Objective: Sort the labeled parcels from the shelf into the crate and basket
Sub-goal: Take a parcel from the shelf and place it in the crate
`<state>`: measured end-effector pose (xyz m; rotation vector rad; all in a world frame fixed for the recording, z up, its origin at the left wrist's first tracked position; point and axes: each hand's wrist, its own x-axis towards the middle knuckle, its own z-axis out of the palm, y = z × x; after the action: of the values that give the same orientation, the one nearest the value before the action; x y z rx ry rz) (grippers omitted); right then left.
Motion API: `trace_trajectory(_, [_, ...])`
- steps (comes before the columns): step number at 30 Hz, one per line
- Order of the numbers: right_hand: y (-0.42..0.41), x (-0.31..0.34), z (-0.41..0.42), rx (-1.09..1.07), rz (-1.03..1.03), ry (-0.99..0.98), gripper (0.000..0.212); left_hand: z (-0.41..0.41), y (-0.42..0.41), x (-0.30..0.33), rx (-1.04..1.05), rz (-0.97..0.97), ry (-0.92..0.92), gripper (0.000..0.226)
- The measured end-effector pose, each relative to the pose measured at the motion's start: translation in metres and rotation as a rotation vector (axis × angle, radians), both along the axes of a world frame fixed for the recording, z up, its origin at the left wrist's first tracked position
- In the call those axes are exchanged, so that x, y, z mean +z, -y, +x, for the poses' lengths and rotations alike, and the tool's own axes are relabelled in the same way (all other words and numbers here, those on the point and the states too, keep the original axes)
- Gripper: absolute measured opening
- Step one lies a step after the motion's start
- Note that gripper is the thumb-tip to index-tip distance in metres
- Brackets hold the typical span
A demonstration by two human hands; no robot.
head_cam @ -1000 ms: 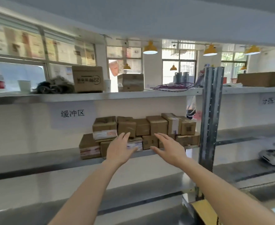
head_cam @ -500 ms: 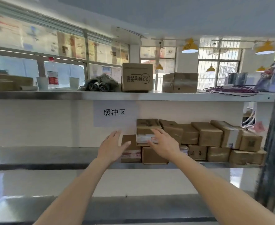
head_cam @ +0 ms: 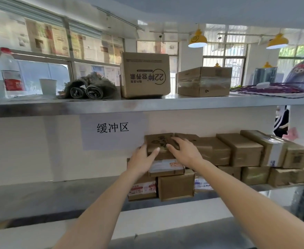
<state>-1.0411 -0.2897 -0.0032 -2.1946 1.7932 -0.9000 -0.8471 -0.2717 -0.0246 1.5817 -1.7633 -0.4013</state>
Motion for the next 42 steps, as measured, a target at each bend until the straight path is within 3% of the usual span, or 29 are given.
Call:
trace_trajectory(2, [0.005,-0.002,0.005,0.015,0.028,0.013,0.061,-0.001,0.011,-0.005,-0.025,0.043,-0.098,0.088])
trace_trajectory(7, [0.005,-0.006,0.015,-0.003,0.089,0.138,0.058,0.001,0.018,-0.005,-0.081,0.137,-0.333,0.063])
trace_trajectory(10, [-0.006,-0.007,0.020,-0.020,0.066,0.192,0.058,0.011,0.017,-0.005,-0.124,0.163,-0.462,0.067])
trace_trajectory(15, [-0.041,-0.003,0.032,-0.044,0.016,0.241,0.058,0.027,0.000,-0.006,-0.154,0.198,-0.781,0.048])
trace_trajectory(20, [-0.097,0.000,0.054,-0.062,-0.003,0.330,0.054,0.050,-0.040,0.000,-0.282,0.190,-0.861,0.042])
trace_trajectory(22, [-0.119,0.001,0.063,-0.070,0.008,0.400,0.054,0.062,-0.060,0.004,-0.323,0.187,-0.872,0.052])
trace_trajectory(26, [-0.166,-0.004,0.077,-0.006,0.045,0.486,0.055,0.086,-0.094,0.004,-0.316,0.215,-0.904,0.124])
trace_trajectory(28, [-0.189,-0.008,0.084,0.022,0.070,0.514,0.057,0.093,-0.105,-0.001,-0.336,0.211,-0.870,0.130])
trace_trajectory(32, [-0.237,-0.008,0.102,-0.015,0.085,0.630,0.048,0.101,-0.155,-0.001,-0.456,0.208,-0.958,0.095])
trace_trajectory(34, [-0.267,0.001,0.114,-0.044,0.112,0.664,0.035,0.101,-0.170,-0.005,-0.495,0.224,-1.041,0.103])
trace_trajectory(36, [-0.293,0.009,0.122,-0.049,0.147,0.596,0.046,0.099,-0.187,-0.006,-0.527,0.263,-1.069,0.098])
trace_trajectory(38, [-0.311,0.015,0.125,-0.085,0.137,0.570,0.060,0.094,-0.203,-0.004,-0.553,0.340,-1.062,0.068])
trace_trajectory(40, [-0.325,0.017,0.122,-0.126,0.059,0.549,0.055,0.087,-0.217,-0.001,-0.597,0.385,-1.081,0.039])
trace_trajectory(42, [-0.334,0.018,0.113,-0.169,-0.003,0.529,0.053,0.079,-0.227,0.004,-0.660,0.390,-1.083,0.031])
